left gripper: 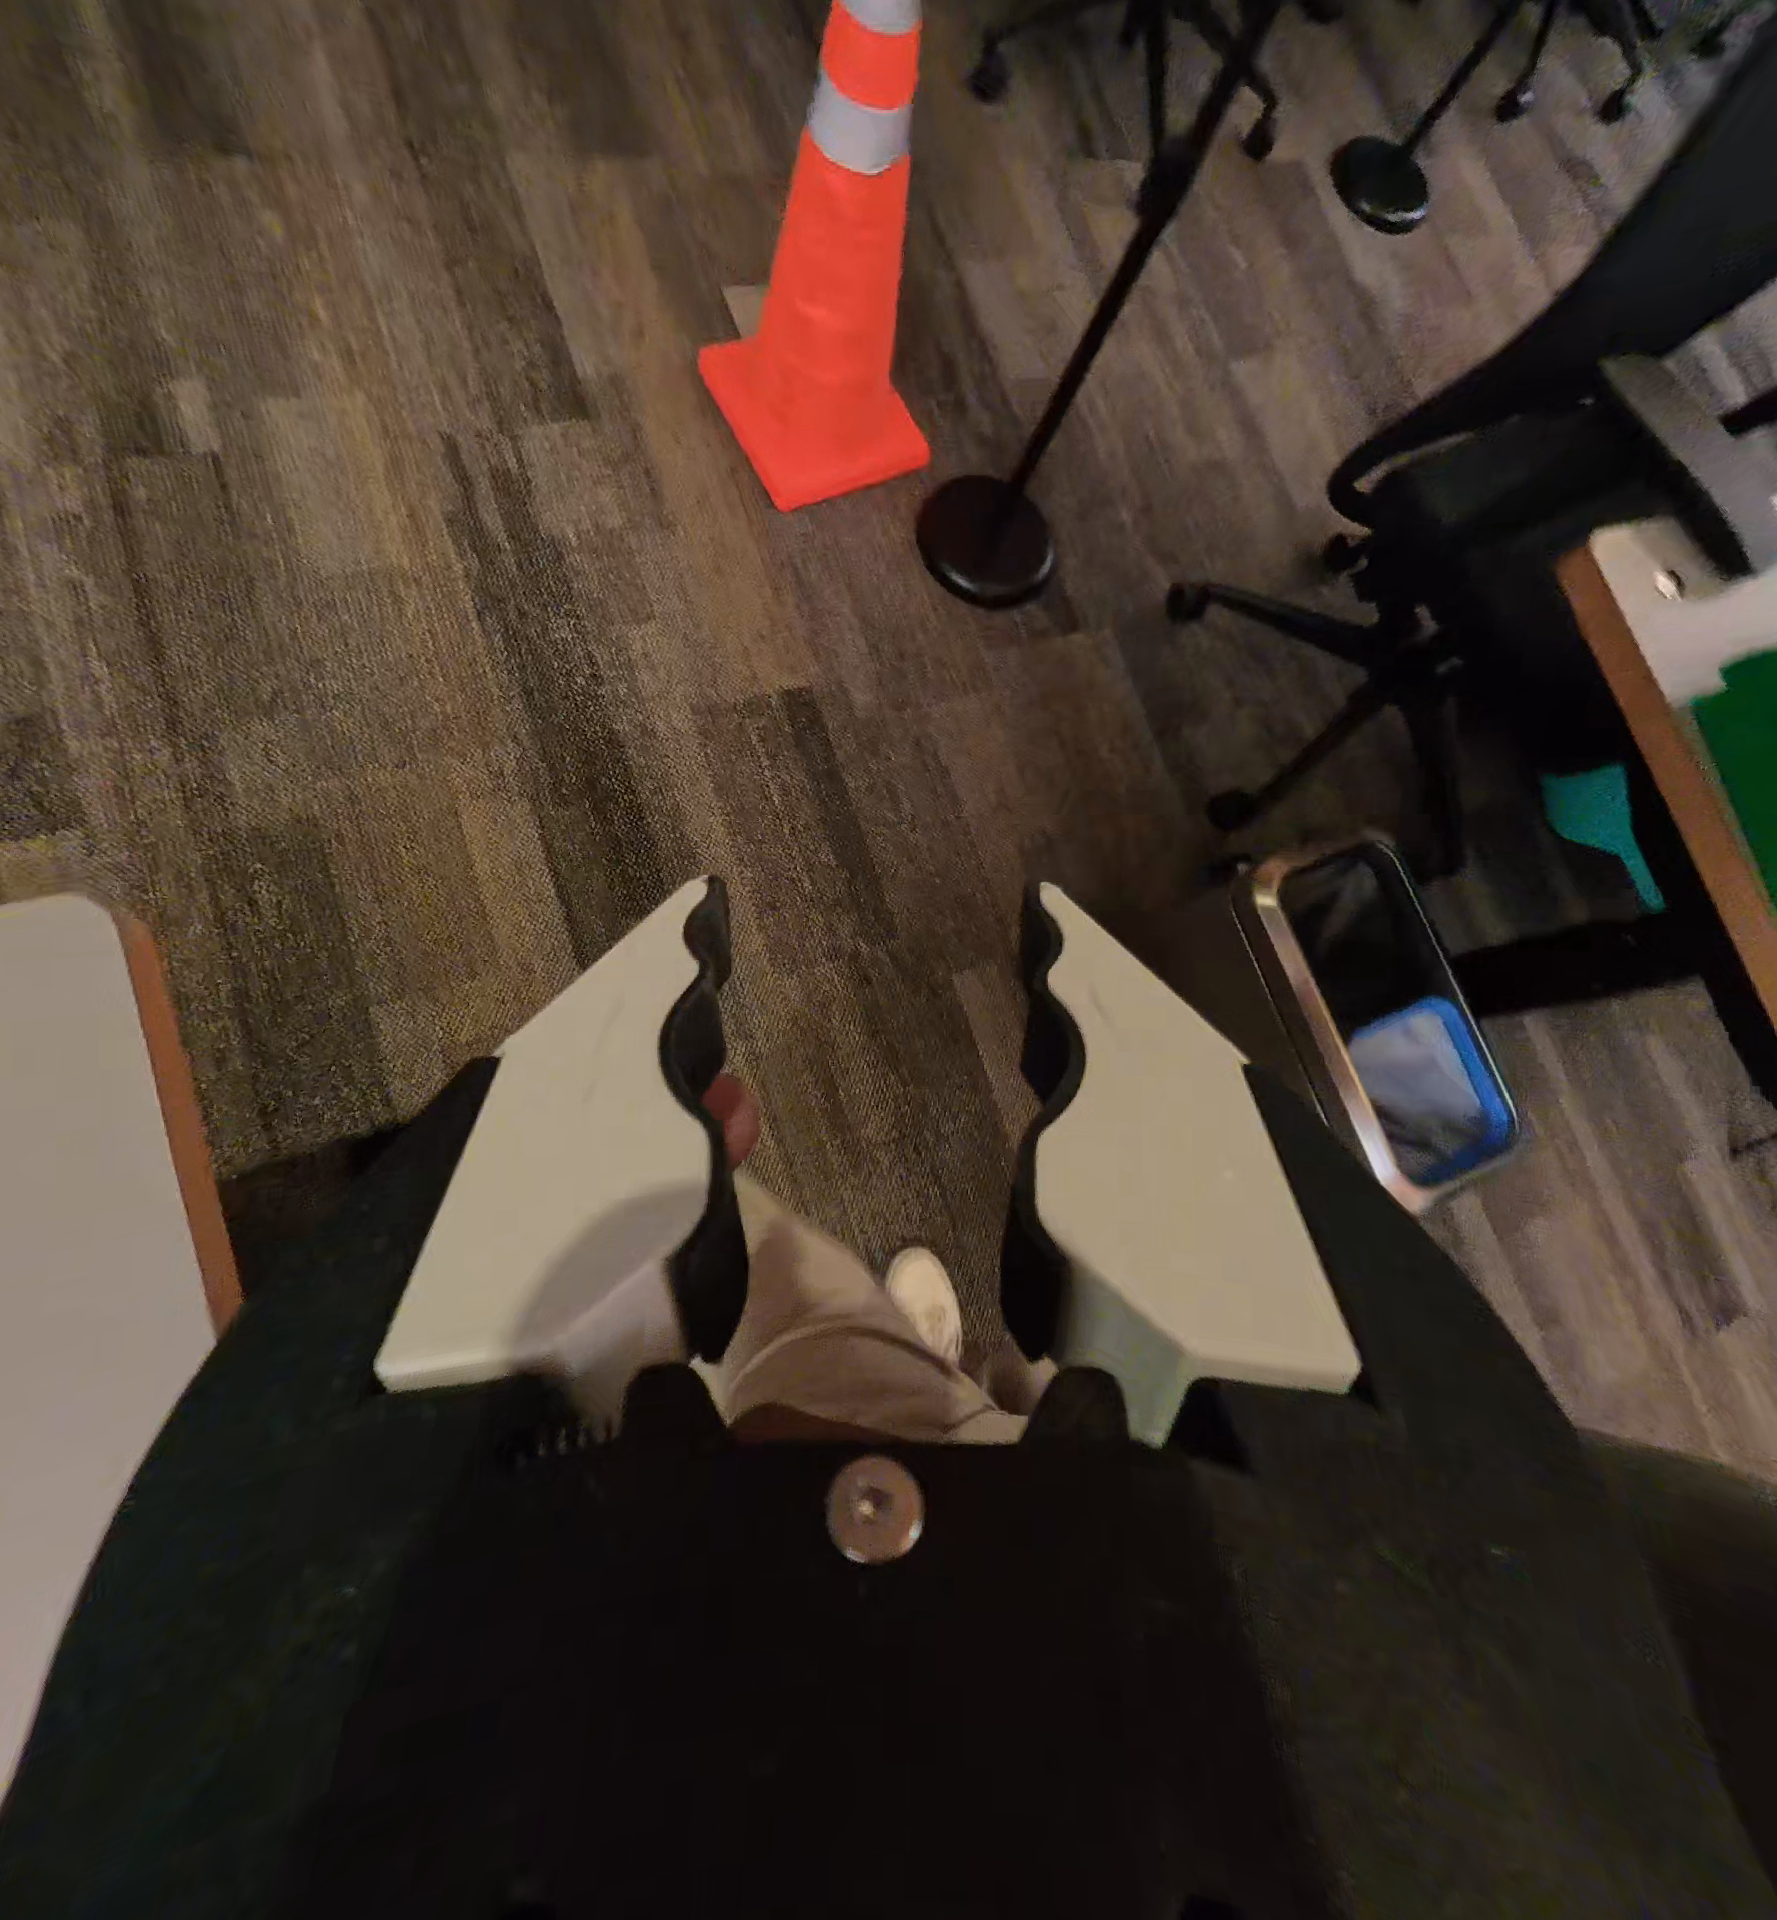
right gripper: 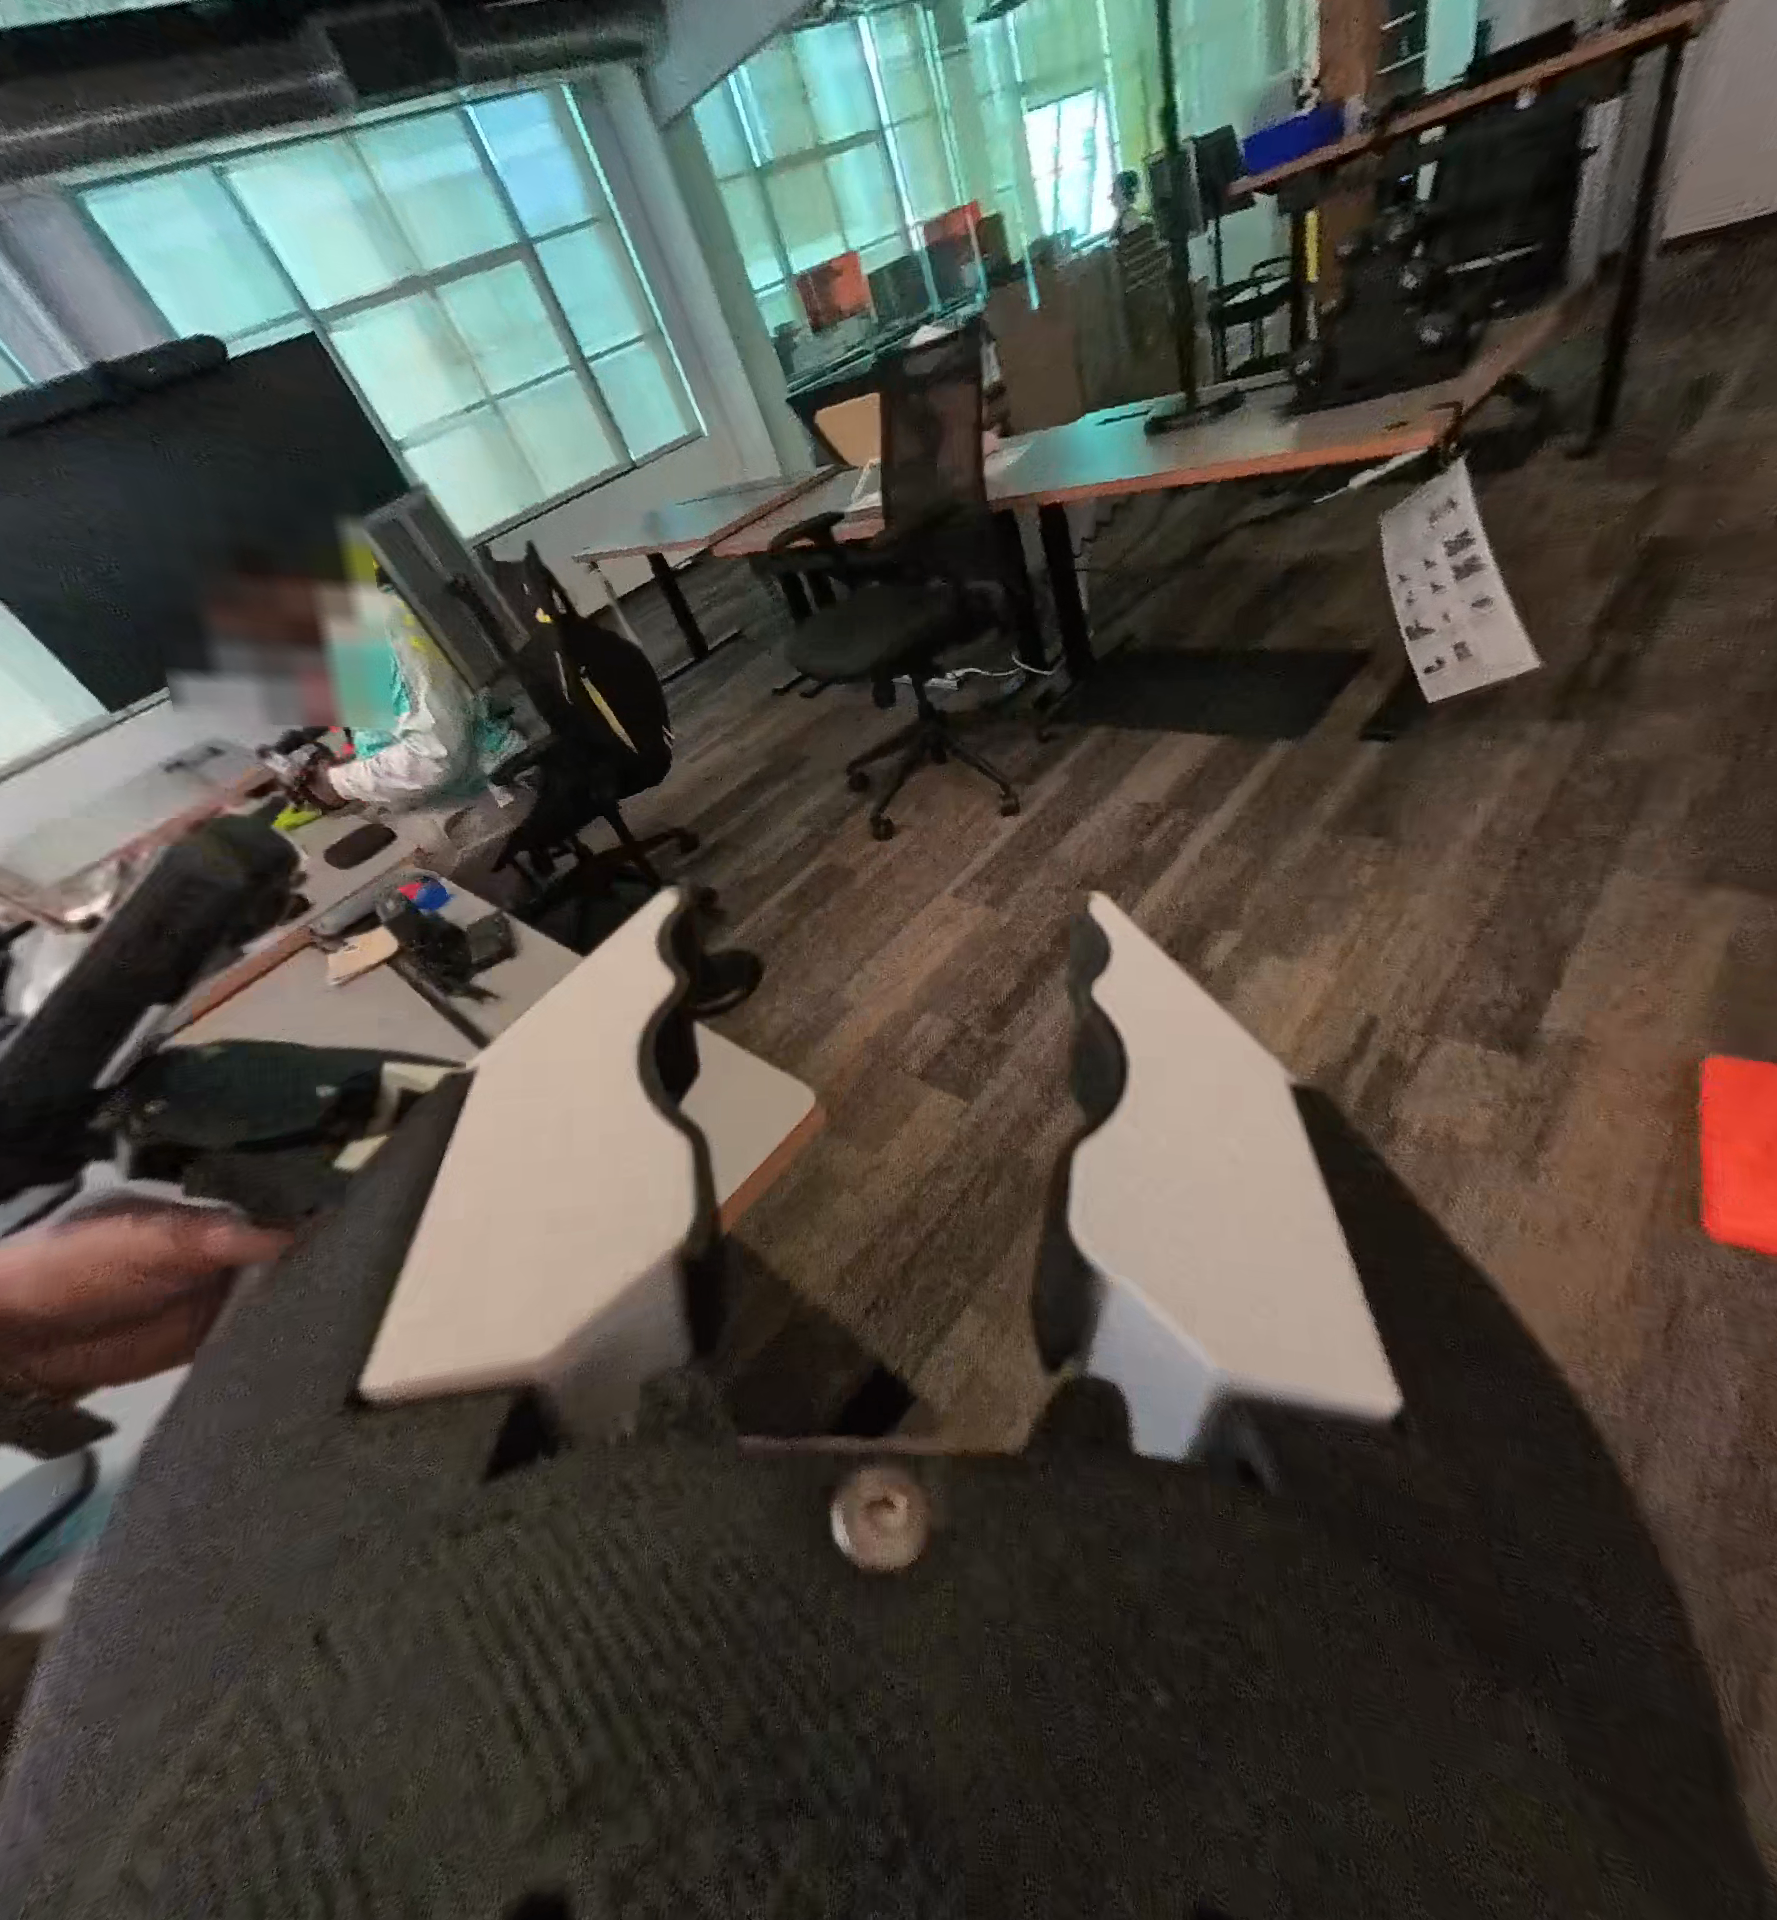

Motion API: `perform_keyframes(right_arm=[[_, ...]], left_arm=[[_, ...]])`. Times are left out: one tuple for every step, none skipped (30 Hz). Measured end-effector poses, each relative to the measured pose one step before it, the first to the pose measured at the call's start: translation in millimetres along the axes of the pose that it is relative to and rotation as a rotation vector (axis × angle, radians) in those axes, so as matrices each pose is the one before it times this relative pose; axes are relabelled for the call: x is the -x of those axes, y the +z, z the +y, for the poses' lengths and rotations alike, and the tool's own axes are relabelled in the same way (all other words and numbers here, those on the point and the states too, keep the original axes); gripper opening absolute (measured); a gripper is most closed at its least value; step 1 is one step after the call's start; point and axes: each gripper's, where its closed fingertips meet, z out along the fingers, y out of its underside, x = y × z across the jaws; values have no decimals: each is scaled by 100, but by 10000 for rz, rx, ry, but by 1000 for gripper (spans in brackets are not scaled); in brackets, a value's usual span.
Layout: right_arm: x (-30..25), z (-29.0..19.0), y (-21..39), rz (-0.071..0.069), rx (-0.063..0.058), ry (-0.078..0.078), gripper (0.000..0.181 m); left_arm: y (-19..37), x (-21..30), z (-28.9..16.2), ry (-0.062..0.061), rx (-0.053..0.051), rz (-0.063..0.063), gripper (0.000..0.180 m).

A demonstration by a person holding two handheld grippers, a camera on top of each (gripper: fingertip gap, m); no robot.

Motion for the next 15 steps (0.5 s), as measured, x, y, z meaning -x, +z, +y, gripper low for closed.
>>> perform_keyframes(right_arm=[[-1793,-267,2960,-90,182,-85,71],[-1815,115,2879,2,177,-51,71],[-1917,283,2802,101,161,11,71],[-1977,449,2759,190,184,89,71],[-2033,485,2689,260,245,169,71],[-2013,320,2679,326,297,270,72],[-1858,-149,2556,331,285,381,73],[-1455,-906,2321,213,151,397,75],[-1046,-1684,2123,68,-55,251,76],[-966,-2147,2054,46,-172,20,76],[-1199,-2329,2048,137,-144,-182,76],[-1420,-2242,2143,204,-78,-267,76],[-1516,-2147,2276,166,-79,-242,76],[-1598,-1983,2393,101,-142,-152,75],[-1671,-1565,2547,59,-189,-31,75]], left_arm=[[2523,1516,-1191,-310,113,2,50],[2461,1507,-1402,-347,48,67,50],[2411,1511,-1709,-301,-3,142,50],[2758,1454,-1893,-196,45,194,50],[2338,1432,-1968,-48,109,154,49],[2155,1693,-2245,74,101,16,49],[1961,1917,-2579,74,94,-137,49],[1670,1775,-2909,35,112,-94,50],[1299,1419,-3327,78,29,73,50],[1302,1169,-3698,148,-142,101,50],[1127,1271,-3768,205,-133,54,50],[1168,1228,-3657,259,-1,34,50],[1202,1223,-3579,314,3,49,51],[1298,1260,-3377,346,-50,53,52],[1552,1450,-3054,323,-54,26,52]])
